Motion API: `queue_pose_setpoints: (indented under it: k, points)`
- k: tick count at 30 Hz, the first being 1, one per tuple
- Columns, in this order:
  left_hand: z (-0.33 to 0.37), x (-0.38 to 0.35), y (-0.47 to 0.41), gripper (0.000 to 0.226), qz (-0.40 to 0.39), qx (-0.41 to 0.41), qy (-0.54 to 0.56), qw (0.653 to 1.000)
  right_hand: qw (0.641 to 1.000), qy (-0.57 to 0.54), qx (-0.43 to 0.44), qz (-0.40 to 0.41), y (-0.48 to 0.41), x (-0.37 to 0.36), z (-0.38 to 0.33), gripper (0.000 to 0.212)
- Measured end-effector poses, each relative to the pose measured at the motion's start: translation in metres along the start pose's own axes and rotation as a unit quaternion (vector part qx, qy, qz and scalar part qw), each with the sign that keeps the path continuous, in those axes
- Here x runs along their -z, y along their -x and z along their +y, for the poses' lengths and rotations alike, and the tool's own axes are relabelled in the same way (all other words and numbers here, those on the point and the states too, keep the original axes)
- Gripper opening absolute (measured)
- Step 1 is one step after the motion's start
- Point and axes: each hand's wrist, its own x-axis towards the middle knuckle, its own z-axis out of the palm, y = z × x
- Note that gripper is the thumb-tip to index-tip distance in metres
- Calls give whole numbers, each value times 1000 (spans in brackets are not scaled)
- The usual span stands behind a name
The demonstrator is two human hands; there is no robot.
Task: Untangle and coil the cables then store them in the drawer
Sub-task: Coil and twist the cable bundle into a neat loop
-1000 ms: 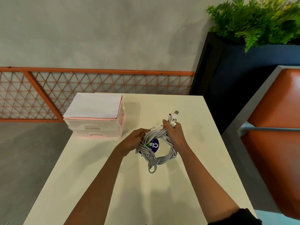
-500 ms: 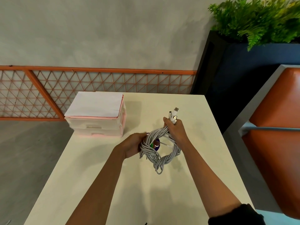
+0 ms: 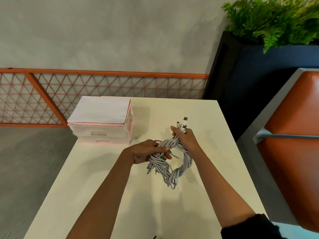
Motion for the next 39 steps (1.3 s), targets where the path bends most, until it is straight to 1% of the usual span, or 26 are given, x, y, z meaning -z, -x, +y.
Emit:
queue_pose_setpoints:
  k: [3, 5, 8, 10, 13, 15, 17, 19, 20, 21, 23, 25, 27, 28, 29, 32, 33, 34, 35, 36, 38, 39]
  points:
    - [3, -3, 0, 19, -10, 12, 8, 1000, 1000, 1, -4, -10, 2, -2, 3, 32]
    - [2, -4, -1, 17, 6, 1, 20, 1000, 1000, -8, -7, -12, 2, -2, 2, 31]
    - [-1, -3, 1, 20, 18, -20, 56, 998, 999, -34, -12, -30, 2, 3, -2, 31]
    - [-6, -4, 3, 20, -1, -37, 94, 995, 997, -61, -19, -49, 2, 5, -3, 32]
    - [-16, -9, 6, 6, -45, -65, 173, 982, 995, -57, -14, -76, 1, 5, -7, 33]
    - [-20, -10, 7, 16, -79, -64, 192, 976, 995, -35, -12, -93, 2, 3, -9, 37]
    - [-21, -10, 8, 10, -67, -51, 174, 981, 995, -29, -12, -99, 2, 2, -8, 43]
    - [-18, -10, 9, 13, -43, -32, 180, 982, 995, -24, -14, -96, 3, 2, -6, 46]
    - [-17, -10, 9, 12, -42, -27, 189, 981, 995, -30, -19, -98, 4, 2, -4, 54]
    - [-15, -12, 11, 12, -42, -25, 201, 978, 992, -51, -28, -110, 3, 3, -1, 69]
    - [-16, -13, 11, 14, -30, -19, 241, 970, 980, -112, -32, -161, 1, 10, 9, 99]
    - [-17, -12, 11, 22, -8, -4, 286, 958, 962, -145, -15, -232, 1, 19, 15, 113]
    - [-18, -9, 9, 23, -8, 7, 321, 947, 944, -139, -4, -299, 5, 24, 15, 120]
    - [-19, -8, 8, 23, -13, 9, 326, 945, 942, -118, 6, -316, 8, 24, 12, 119]
    - [-20, -7, 7, 24, -17, 11, 325, 946, 943, -89, 15, -321, 10, 23, 10, 112]
    - [-20, -9, 7, 23, -12, 15, 348, 937, 938, -22, 40, -345, 14, 20, 0, 69]
    - [-19, -11, 8, 23, -11, 13, 366, 930, 933, -13, 43, -357, 15, 19, -3, 62]
    - [-20, -11, 9, 22, -7, 8, 378, 926, 932, -14, 39, -360, 15, 18, -4, 64]
    - [-19, -11, 10, 21, -7, 6, 381, 925, 937, -13, 35, -347, 14, 16, -4, 67]
    - [-18, -11, 11, 20, -10, 4, 373, 928, 948, -7, 40, -315, 14, 12, -5, 62]
    - [-15, -14, 12, 20, -13, 4, 316, 949, 975, -9, 57, -215, 12, 6, -6, 33]
    - [-14, -15, 13, 21, -3, -1, 273, 962, 982, -19, 61, -177, 12, 3, -6, 23]
